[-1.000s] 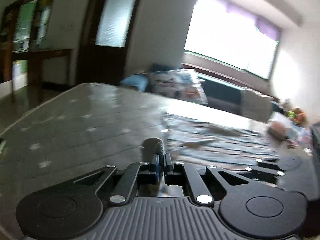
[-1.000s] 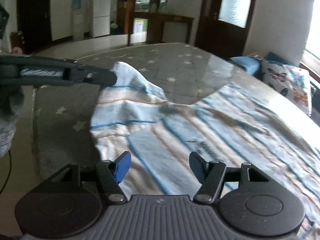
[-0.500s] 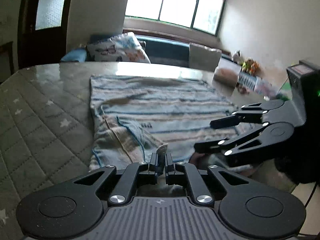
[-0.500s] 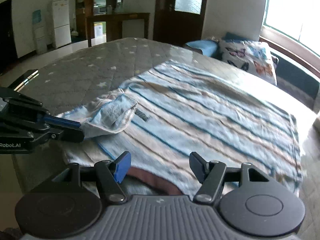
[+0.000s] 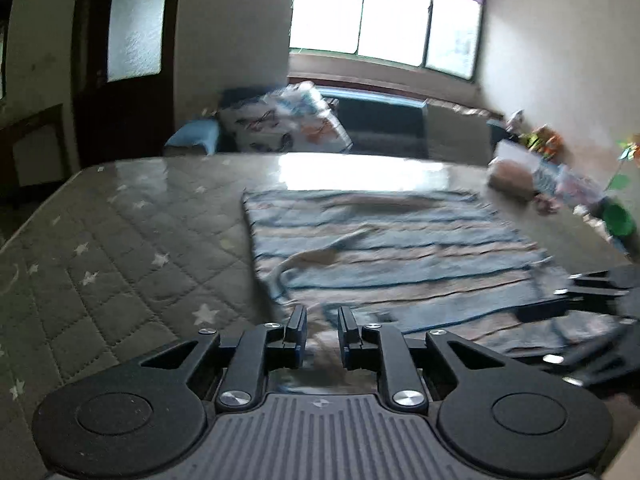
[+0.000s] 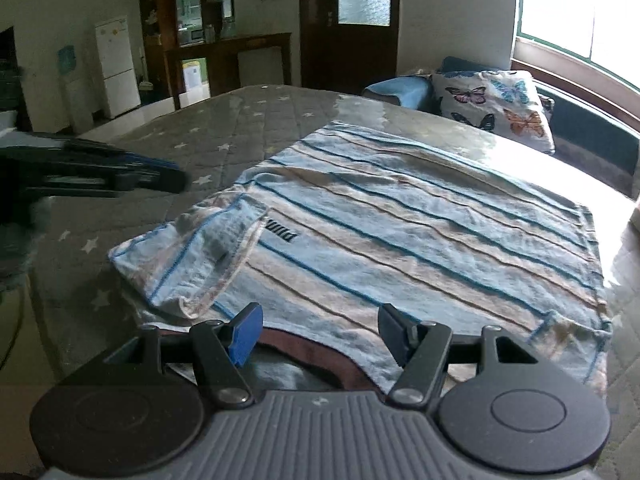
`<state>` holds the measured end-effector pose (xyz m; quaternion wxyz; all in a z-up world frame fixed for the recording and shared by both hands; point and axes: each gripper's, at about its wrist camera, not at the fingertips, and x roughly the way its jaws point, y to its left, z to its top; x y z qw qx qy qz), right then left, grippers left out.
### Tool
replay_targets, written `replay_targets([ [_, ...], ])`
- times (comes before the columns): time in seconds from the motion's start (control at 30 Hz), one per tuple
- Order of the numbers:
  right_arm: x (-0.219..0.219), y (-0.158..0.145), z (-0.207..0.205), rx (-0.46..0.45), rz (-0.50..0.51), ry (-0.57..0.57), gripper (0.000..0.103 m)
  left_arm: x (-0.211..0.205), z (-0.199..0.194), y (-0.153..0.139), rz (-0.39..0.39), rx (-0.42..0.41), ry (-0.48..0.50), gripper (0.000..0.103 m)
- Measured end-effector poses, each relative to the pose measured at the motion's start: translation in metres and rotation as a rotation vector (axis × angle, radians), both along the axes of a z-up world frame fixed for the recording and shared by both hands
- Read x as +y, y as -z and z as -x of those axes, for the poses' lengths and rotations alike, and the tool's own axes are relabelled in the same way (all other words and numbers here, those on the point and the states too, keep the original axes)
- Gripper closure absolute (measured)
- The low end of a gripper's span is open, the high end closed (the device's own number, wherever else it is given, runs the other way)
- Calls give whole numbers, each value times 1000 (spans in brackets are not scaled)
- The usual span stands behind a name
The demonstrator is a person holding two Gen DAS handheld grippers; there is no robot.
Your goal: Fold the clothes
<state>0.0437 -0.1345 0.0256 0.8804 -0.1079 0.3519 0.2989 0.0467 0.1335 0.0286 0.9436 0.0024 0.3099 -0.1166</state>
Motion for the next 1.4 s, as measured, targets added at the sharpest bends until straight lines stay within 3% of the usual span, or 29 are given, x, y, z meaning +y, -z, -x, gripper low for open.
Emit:
replay_targets([
  [0.2, 18, -4, 2, 12, -29, -76, 57, -10, -10, 28, -83, 39, 38, 87],
  [0.37, 41, -4, 5, 33, -56, -163, 75, -4, -7, 25, -55, 35, 36, 86],
  [0.47, 56, 0, 5, 46, -50, -200, 80, -3, -6, 23, -42, 30, 40, 86],
  [0.73, 73, 10, -6, 75, -53, -184, 82, 2, -7, 27, -9, 41, 39, 86],
  [1.4, 72, 18, -59, 224, -227, -88, 81, 8, -5, 30, 9, 30, 56, 86],
])
